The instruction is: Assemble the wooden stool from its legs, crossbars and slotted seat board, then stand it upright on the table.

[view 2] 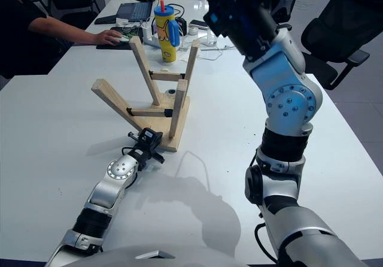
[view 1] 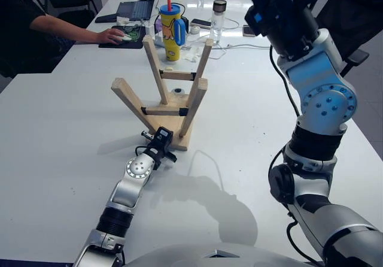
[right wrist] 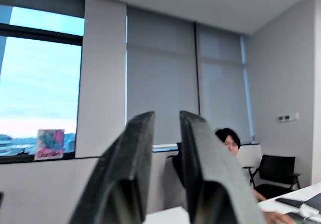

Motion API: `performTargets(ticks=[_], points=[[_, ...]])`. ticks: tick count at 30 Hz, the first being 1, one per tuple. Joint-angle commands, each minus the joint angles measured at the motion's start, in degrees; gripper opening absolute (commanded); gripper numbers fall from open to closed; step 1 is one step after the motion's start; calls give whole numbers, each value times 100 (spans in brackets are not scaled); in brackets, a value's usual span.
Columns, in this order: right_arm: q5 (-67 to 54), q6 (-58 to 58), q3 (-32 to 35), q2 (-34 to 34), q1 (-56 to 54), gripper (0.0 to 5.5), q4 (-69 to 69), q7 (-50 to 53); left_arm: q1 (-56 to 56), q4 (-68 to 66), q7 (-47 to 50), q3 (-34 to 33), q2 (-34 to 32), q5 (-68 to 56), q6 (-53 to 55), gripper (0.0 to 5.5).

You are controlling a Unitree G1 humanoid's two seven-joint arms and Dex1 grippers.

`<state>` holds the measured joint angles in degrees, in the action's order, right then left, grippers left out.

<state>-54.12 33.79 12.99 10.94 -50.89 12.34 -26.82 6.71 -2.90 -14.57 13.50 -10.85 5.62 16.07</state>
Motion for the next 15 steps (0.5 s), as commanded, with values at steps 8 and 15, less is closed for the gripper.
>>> performTargets(ticks=[8, 15], points=[[1606, 885, -2428, -230, 2415, 4, -546, 941, -406, -1043, 30, -13, -93, 112, 525, 0], [478, -340, -624, -300, 613, 4, 110, 451, -466, -1084, 80, -54, -57, 96, 537, 0]])
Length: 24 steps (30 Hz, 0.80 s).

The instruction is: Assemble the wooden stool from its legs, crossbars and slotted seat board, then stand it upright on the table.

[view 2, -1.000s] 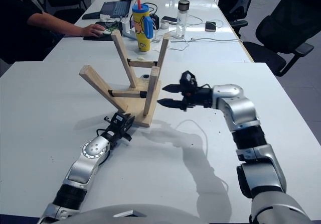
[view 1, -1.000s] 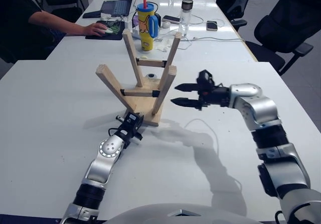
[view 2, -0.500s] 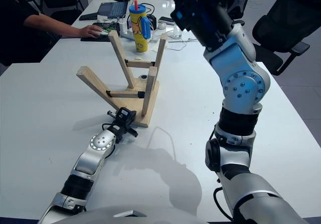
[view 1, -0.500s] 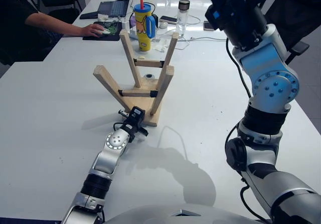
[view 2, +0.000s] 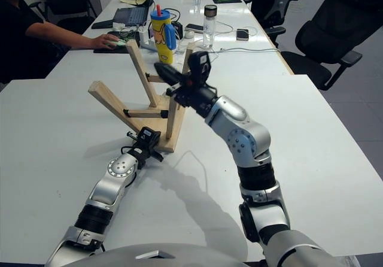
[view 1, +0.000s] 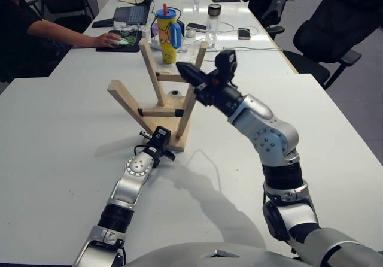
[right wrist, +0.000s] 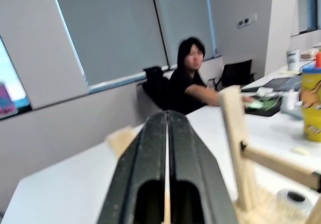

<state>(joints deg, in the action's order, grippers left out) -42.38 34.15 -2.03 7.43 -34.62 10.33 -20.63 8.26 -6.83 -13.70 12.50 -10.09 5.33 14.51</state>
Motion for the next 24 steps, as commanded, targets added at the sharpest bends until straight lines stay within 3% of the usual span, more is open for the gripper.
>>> performTargets(ticks=[1, 4, 6, 9, 12, 13, 20, 24], points=[[-876, -434, 1071, 55, -1236, 4, 377, -161, -635, -693, 3, 47, -125, 124, 691, 0], [-1089, -604, 1318, -38, -1723, 4, 417, 63, -656, -719, 30, 46, -101, 119, 681, 0], [-789, -535, 1017, -255, -1688, 4, 187, 382, -658, -737, 46, 37, -86, 107, 679, 0], [-45, 304, -99, -761, -824, 4, -815, 1154, -631, -774, 72, 39, -44, 97, 674, 0], [366, 1749, -1581, -477, 603, 4, -1353, 1084, -514, -768, 48, 56, -17, 94, 708, 0], [337, 1867, -1630, -395, 783, 4, -1186, 1024, -487, -759, 23, 44, -50, 90, 707, 0], [-484, -47, 572, -634, -1318, 4, -546, 656, -473, -879, -64, 0, -176, 105, 677, 0], [-935, -410, 1156, -554, -1874, 4, -43, 411, -460, -910, -38, 7, -119, 108, 673, 0]])
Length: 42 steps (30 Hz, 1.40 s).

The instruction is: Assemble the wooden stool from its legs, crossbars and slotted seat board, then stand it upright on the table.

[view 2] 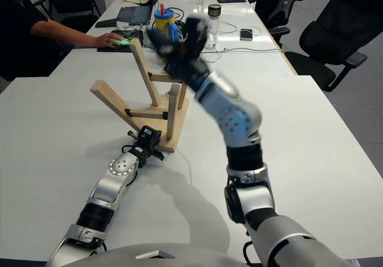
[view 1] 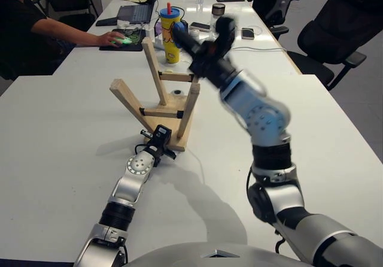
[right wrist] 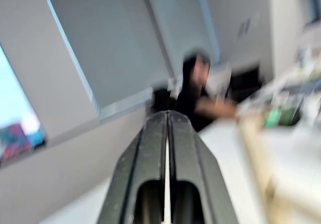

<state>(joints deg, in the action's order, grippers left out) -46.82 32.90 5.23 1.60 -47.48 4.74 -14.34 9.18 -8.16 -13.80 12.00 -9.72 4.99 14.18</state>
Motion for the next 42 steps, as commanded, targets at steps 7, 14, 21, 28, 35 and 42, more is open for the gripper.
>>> performTargets(ticks=[7, 14, 21, 28, 35, 42], points=[[353, 1300, -1258, 108, 1123, 4, -19, 679, -497, -840, -11, 36, -131, 121, 684, 0], [685, 1043, -1521, 244, 1649, 4, 78, 342, -376, -952, -72, 42, -201, 117, 606, 0], [-857, 162, 387, -42, 735, 4, 452, -124, -326, -858, -140, 45, -178, 56, 96, 0], [903, -553, -232, 1033, 1102, 4, -1272, -1183, -480, 349, -76, -138, -382, 126, -1174, 0], [1782, -2091, -956, 954, 1285, 4, -1773, -3007, -1623, 1210, -355, -510, -982, 10, -1684, 0], [1801, -2097, -1521, 804, 1526, 4, -1277, -3856, -1702, 506, -469, -669, -902, -239, -851, 0]])
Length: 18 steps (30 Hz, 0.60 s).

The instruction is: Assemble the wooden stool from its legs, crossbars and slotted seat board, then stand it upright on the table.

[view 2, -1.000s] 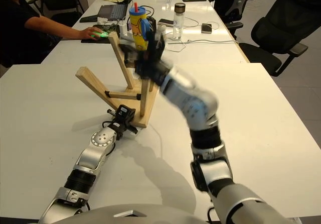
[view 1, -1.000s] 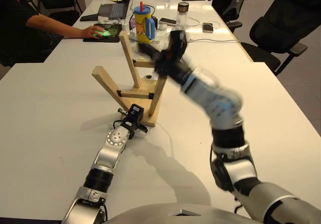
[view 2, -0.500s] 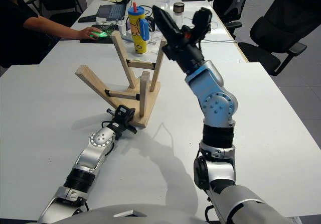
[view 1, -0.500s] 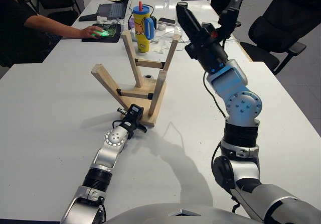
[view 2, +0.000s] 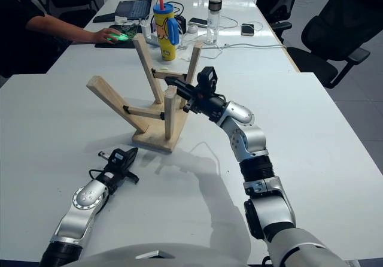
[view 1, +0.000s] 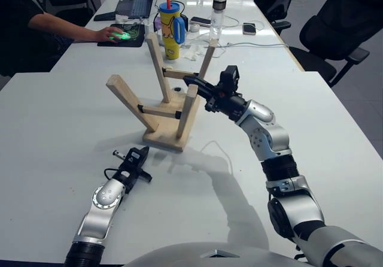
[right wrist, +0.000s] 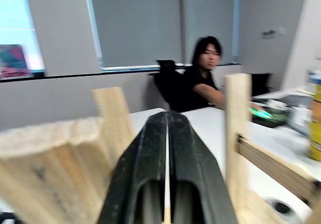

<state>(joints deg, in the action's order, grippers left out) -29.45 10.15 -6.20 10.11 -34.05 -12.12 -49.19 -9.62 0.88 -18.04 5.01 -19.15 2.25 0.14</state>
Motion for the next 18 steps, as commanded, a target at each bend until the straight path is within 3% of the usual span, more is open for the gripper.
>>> performTargets(ticks=[1, 6, 12, 18], points=[[91, 219, -503, -61, 282, 4, 526, -427, 320, -502, -18, 37, 94, 25, 662, 0], [450, 344, -1096, -375, 662, 4, 675, -171, 878, -648, 165, 75, 295, 72, 1115, 0], [738, 280, -849, -545, 1211, 4, 603, 584, 816, -351, 406, 53, 374, 191, 1339, 0], [-626, 1882, -326, -215, 2878, 4, 2981, 1226, 224, 525, 832, -189, 454, 227, 1625, 0]])
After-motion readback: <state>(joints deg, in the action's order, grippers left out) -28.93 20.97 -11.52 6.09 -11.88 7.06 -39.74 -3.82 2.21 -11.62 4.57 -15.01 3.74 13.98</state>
